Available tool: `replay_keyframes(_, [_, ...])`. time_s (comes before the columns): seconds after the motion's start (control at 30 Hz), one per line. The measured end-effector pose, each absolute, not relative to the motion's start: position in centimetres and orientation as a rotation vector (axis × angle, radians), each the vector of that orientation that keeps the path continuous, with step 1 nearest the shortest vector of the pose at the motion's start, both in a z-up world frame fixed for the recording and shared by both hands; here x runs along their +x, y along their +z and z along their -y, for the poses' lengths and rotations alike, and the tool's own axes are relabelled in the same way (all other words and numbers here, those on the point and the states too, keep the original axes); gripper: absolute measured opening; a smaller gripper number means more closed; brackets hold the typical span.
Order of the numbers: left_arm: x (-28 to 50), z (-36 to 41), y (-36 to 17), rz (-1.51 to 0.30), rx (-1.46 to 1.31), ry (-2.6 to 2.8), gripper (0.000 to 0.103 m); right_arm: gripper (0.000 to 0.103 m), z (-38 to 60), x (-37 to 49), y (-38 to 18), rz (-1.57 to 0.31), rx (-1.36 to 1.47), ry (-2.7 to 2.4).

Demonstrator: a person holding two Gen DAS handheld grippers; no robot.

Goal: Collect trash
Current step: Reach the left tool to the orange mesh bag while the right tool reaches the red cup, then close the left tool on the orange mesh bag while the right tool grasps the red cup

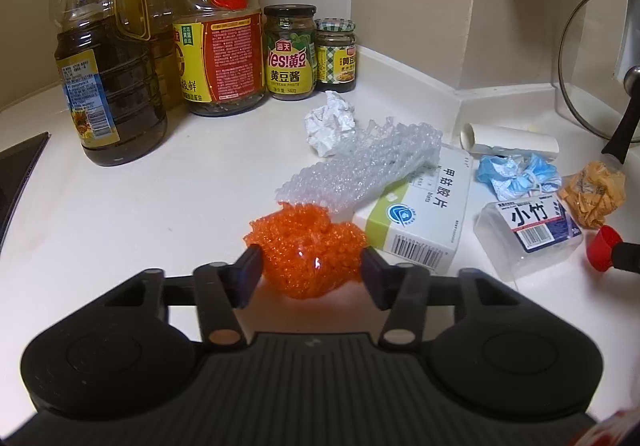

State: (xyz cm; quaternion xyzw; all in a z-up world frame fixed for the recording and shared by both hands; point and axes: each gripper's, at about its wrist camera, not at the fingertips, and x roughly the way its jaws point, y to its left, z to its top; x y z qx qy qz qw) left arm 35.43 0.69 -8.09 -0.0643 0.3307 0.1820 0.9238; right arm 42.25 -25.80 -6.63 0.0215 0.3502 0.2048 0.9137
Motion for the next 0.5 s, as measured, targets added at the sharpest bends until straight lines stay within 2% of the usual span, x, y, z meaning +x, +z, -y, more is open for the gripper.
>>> replay_keyframes(0.2, [35.0,-0.6,-7.3,-0.683,-0.117,0.359,0.03,0.079,25.5,42.5,-6.8,-0.72,0.047,0.417])
replay_keyframes(0.5, [32.8,-0.5,-6.1,-0.68,-0.156,0.336,0.028,0.064,24.6,43.4,-7.5,-0.719,0.015,0.403])
